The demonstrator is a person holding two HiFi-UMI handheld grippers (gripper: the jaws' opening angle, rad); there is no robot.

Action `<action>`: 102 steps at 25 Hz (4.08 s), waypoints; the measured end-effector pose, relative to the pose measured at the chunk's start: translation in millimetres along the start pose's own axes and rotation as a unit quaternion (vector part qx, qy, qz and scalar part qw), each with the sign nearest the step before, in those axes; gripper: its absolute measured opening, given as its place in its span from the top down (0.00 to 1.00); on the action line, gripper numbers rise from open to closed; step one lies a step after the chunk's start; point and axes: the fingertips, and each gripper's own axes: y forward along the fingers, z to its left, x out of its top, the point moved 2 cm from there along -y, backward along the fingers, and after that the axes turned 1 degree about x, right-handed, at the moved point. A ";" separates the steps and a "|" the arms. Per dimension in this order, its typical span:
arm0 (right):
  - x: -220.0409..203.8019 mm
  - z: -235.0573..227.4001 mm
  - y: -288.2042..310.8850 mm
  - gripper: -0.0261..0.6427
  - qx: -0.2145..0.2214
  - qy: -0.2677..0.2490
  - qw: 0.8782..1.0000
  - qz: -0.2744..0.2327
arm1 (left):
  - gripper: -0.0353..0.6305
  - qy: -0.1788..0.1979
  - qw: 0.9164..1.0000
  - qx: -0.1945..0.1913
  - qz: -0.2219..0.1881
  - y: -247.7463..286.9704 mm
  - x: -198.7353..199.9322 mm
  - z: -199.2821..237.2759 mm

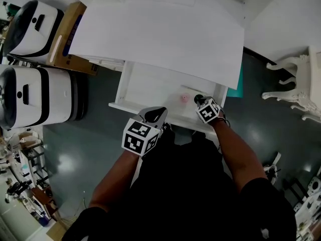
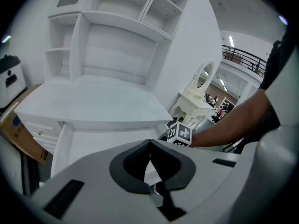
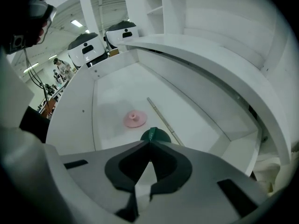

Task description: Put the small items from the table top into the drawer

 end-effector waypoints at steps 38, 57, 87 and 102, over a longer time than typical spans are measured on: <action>24.5 -6.5 -60.3 0.82 -0.065 0.108 0.989 -0.081 | 0.94 0.025 0.998 -0.050 -0.020 -7.7 1.2 14.8; 88.5 50.4 -212.0 0.92 -0.090 0.208 0.930 -0.291 | 0.94 0.096 0.987 -0.115 -0.058 -20.6 33.5 22.8; 46.5 86.1 -286.4 0.92 -0.039 0.140 0.927 -0.347 | 0.94 0.081 0.988 -0.083 -0.104 -27.9 19.1 -74.6; -41.0 112.4 -327.5 0.92 0.025 0.137 0.918 -0.372 | 0.94 0.080 0.991 -0.042 -0.102 -41.1 -25.0 -174.5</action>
